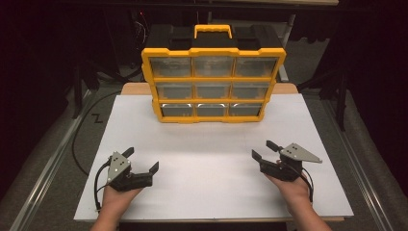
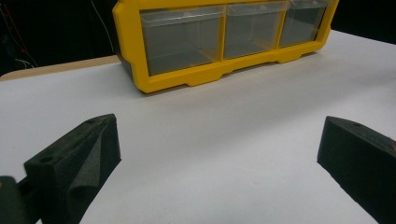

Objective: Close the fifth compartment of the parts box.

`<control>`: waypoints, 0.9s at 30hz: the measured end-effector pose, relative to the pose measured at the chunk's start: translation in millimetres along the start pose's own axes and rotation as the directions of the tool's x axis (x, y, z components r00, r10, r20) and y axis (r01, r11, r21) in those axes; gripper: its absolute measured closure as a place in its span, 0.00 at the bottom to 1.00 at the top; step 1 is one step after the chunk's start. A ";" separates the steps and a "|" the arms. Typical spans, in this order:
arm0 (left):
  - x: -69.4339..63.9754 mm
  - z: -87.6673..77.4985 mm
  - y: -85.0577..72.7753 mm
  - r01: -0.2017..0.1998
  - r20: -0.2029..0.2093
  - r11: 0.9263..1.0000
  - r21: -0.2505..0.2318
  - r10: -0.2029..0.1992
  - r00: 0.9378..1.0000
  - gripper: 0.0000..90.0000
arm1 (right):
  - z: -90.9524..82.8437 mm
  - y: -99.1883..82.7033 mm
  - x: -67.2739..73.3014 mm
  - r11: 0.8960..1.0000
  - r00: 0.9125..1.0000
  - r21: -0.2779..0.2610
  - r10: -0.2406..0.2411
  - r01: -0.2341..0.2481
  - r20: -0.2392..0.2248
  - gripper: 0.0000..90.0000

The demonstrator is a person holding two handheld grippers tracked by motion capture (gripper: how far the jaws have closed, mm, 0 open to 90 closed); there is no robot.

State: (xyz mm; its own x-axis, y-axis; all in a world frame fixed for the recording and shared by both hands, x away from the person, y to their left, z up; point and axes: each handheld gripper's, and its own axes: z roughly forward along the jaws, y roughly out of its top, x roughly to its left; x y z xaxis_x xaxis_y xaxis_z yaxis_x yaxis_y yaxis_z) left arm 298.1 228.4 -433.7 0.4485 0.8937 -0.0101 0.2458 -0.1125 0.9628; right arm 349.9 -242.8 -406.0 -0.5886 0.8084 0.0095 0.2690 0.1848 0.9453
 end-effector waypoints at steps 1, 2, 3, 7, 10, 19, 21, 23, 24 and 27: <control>0.5 -0.5 0.0 0.002 -0.001 1.000 0.001 -0.002 1.000 0.00 | -3.2 -1.2 -1.1 1.000 1.000 -0.004 -0.001 0.001 0.008 0.28; 0.8 -0.9 0.0 0.000 -0.003 1.000 0.000 0.000 1.000 0.00 | -8.6 -3.2 -3.1 1.000 1.000 -0.012 0.002 -0.002 0.016 0.23; 1.0 -1.2 0.0 -0.002 -0.005 1.000 -0.001 0.002 1.000 0.00 | -12.6 -4.6 -4.7 1.000 1.000 -0.013 0.002 -0.002 0.019 0.19; 1.0 -4.1 -0.1 -0.003 -0.010 1.000 0.000 0.003 1.000 0.00 | -25.6 -10.4 -9.5 1.000 1.000 -0.018 0.002 -0.001 0.027 0.03; 1.5 -7.4 -1.1 0.009 -0.009 1.000 -0.005 -0.009 1.000 0.00 | -34.6 -15.1 -12.7 1.000 0.999 -0.018 -0.004 0.004 0.038 0.01; 2.4 -7.7 -0.8 0.010 -0.006 1.000 -0.011 -0.010 1.000 0.00 | -34.1 -23.6 -16.7 0.999 0.999 -0.032 0.009 -0.007 0.047 0.01; 2.3 -8.0 -0.7 0.009 -0.006 1.000 -0.012 -0.009 1.000 0.00 | -30.0 -25.1 -14.8 1.000 0.999 -0.017 0.003 -0.003 0.040 0.01; 1.7 -8.5 -0.4 0.008 -0.005 1.000 -0.016 -0.008 1.000 0.00 | -28.1 -25.9 -12.7 1.000 0.999 -0.004 -0.015 0.015 0.042 0.01; 1.4 -8.5 -0.4 0.006 -0.003 1.000 -0.015 -0.006 1.000 0.00 | -27.7 -26.1 -12.1 1.000 0.999 0.001 -0.025 0.025 0.043 0.01; 1.0 -7.8 -0.4 0.002 -0.003 1.000 -0.012 -0.002 1.000 0.00 | -28.5 -26.2 -12.0 1.000 0.999 0.002 -0.025 0.025 0.043 0.01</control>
State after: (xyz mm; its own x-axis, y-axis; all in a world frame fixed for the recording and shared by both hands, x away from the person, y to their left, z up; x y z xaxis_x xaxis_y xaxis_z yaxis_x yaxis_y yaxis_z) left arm 291.7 232.7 -432.0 0.4455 0.8952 -0.0113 0.2368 -0.1057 0.9658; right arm 328.2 -273.4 -421.6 -0.5616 0.8269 -0.0284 0.2555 0.2059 0.9446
